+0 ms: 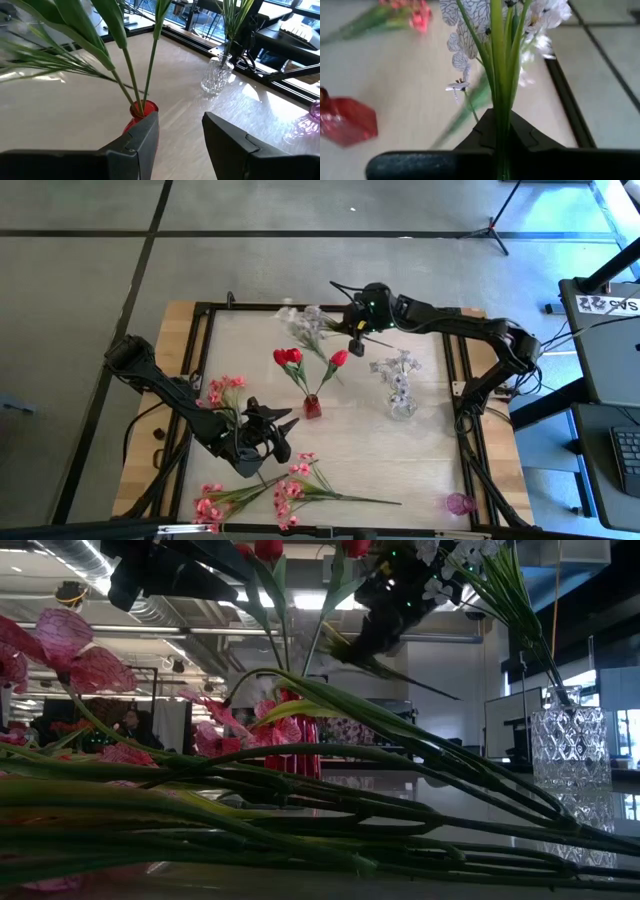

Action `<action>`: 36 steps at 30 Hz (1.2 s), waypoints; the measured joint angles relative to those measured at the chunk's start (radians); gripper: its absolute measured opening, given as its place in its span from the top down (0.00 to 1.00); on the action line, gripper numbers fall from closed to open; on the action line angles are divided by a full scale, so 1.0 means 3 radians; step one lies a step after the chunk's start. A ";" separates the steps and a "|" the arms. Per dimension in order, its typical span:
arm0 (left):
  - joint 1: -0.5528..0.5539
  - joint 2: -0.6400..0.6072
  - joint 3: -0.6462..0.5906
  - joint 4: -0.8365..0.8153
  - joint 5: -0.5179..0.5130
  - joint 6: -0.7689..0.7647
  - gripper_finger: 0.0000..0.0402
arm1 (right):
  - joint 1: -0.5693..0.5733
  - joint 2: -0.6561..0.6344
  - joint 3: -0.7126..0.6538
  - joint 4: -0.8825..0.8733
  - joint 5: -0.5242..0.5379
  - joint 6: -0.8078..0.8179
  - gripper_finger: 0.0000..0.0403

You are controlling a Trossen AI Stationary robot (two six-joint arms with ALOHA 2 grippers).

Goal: Sort flowers into vase by color
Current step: Put the bottom white flowers into the transparent vase

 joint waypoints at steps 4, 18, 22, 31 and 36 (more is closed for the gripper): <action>-0.0001 0.0000 0.0001 0.0001 0.0001 -0.0005 0.62 | -0.0136 0.0038 -0.0002 -0.0440 0.0001 -0.0125 0.92; 0.0001 0.0001 0.0001 0.0000 -0.0057 0.0011 0.62 | -0.0299 0.0039 -0.0069 -0.1332 0.0203 -0.0654 0.55; 0.0001 0.0001 0.0001 0.0000 -0.0057 0.0020 0.62 | -0.0299 0.0039 -0.0069 -0.1469 0.0170 -0.0751 0.52; 0.0001 0.0001 0.0001 -0.0028 -0.0091 0.0026 0.62 | -0.0298 0.0103 -0.0573 -0.0933 0.0000 -0.0788 0.53; 0.0001 0.0001 0.0001 -0.0037 -0.0125 0.0037 0.62 | -0.0297 0.0100 -0.1026 -0.0225 -0.0001 -0.0781 0.56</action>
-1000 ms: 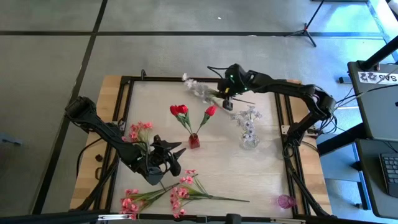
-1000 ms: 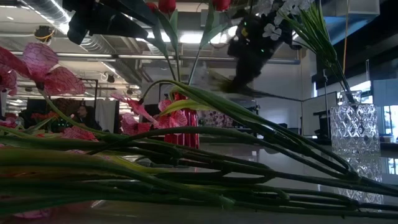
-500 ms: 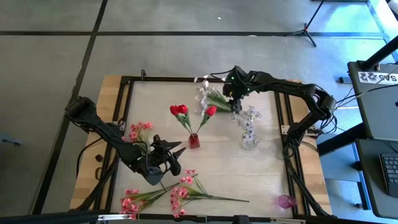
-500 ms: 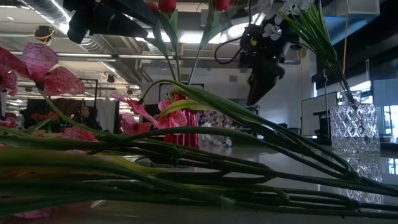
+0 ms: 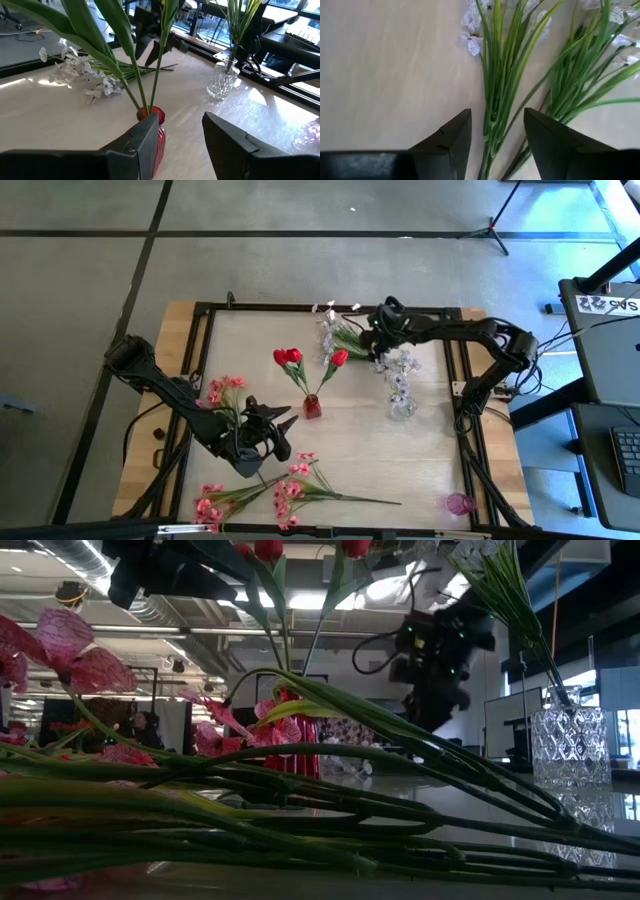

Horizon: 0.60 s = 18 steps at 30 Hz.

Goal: Sort flowers into vase by color
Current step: Put the bottom white flowers into the transparent vase

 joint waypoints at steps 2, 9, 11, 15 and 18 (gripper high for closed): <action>0.0000 0.0000 0.0000 -0.0001 -0.0001 0.0004 0.62 | 0.0004 0.0000 -0.0142 0.0242 -0.0003 -0.0003 0.57; 0.0000 0.0000 0.0000 -0.0001 -0.0004 0.0017 0.62 | 0.0004 0.0157 -0.0367 0.0652 -0.0160 -0.0008 0.65; 0.0000 0.0000 0.0000 0.0000 -0.0005 0.0020 0.62 | 0.0004 0.0263 -0.0365 0.0691 -0.0173 -0.0009 0.68; 0.0000 0.0000 -0.0001 0.0001 -0.0003 0.0024 0.62 | 0.0003 0.0402 -0.0354 0.0775 -0.0212 -0.0007 0.74; 0.0000 0.0000 0.0000 0.0000 -0.0003 0.0024 0.62 | 0.0014 0.0393 -0.0354 0.0771 -0.0217 0.0017 0.84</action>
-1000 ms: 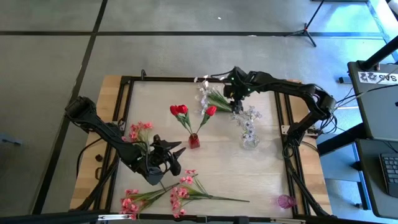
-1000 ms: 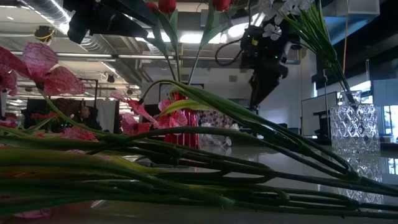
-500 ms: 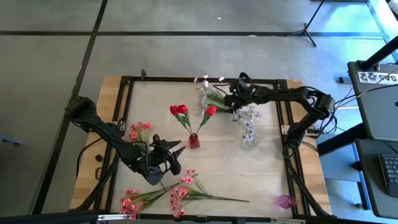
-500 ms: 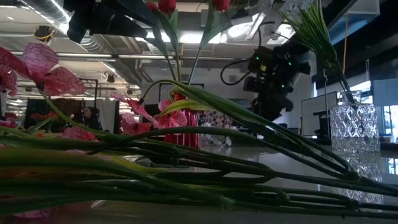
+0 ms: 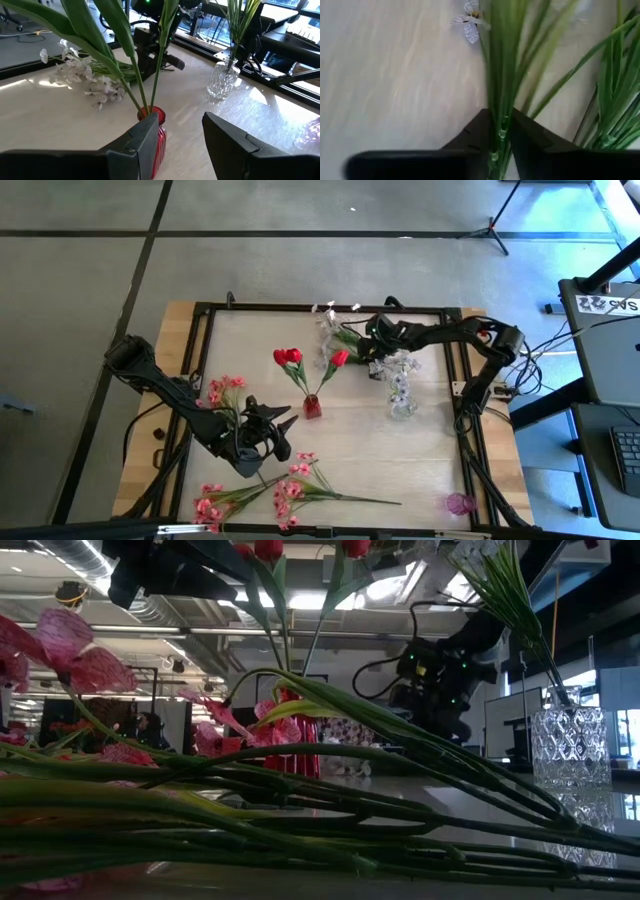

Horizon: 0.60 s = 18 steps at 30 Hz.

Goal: Sort flowers into vase by color
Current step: Put the bottom white flowers into the transparent vase

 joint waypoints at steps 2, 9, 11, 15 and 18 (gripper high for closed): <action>0.0000 0.0000 0.0000 0.0000 0.0000 0.0000 0.62 | 0.0035 -0.0069 -0.0008 -0.0042 -0.0002 0.0049 0.93; 0.0001 0.0000 0.0000 0.0000 0.0000 0.0029 0.62 | 0.0127 -0.0628 0.0155 -0.0173 -0.0692 0.0251 0.94; 0.0000 0.0000 0.0000 0.0002 0.0000 0.0042 0.62 | 0.0085 -0.0783 0.0216 -0.0175 -0.0918 0.0349 0.96; 0.0000 0.0000 0.0000 0.0014 0.0000 0.0029 0.62 | -0.0093 -0.1107 0.0332 0.0072 -0.1183 0.0792 0.98; -0.0012 0.0000 0.0000 0.0024 0.0000 0.0026 0.62 | -0.0309 -0.1254 0.0342 0.0272 -0.1231 0.1463 0.95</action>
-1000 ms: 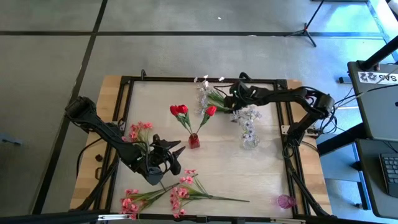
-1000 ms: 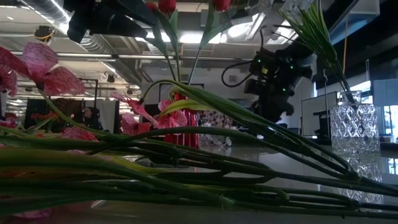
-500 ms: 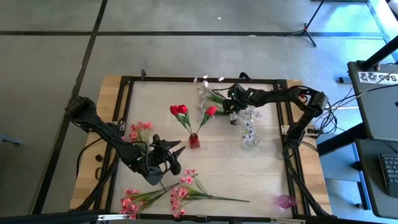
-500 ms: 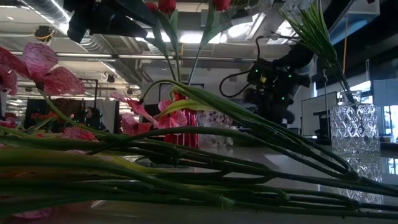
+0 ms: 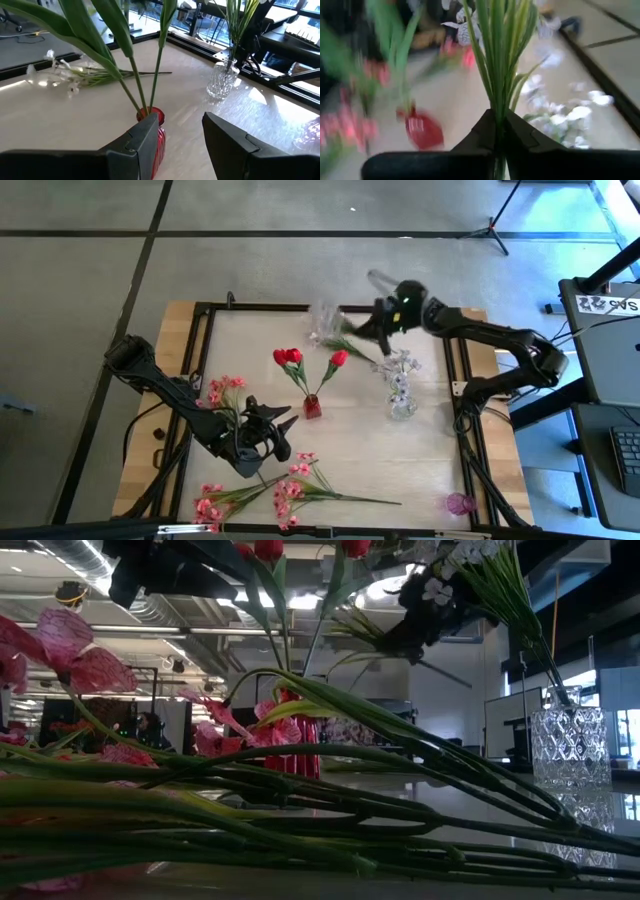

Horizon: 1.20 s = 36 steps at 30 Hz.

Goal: Sort flowers into vase by color
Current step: Put the bottom white flowers into the transparent vase

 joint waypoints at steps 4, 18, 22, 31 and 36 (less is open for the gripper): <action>-0.0002 0.0000 0.0000 0.0000 -0.0002 0.0001 0.62 | -0.0285 -0.0100 0.0000 0.0318 -0.0308 0.0868 0.96; -0.0003 0.0000 0.0000 0.0005 -0.0011 -0.0001 0.62 | -0.0630 -0.0387 -0.0003 0.0788 -0.1209 0.1404 0.97; -0.0001 0.0000 -0.0001 0.0005 -0.0014 -0.0002 0.62 | -0.0502 -0.0553 -0.0003 0.1429 -0.0939 0.1345 0.97; -0.0001 0.0000 0.0000 0.0002 -0.0014 -0.0003 0.62 | -0.0349 -0.0740 0.0008 0.1929 -0.0462 0.1315 0.98; 0.0000 0.0000 0.0000 0.0001 -0.0014 -0.0001 0.62 | -0.0361 -0.0658 -0.0025 0.1182 -0.0270 0.1136 0.97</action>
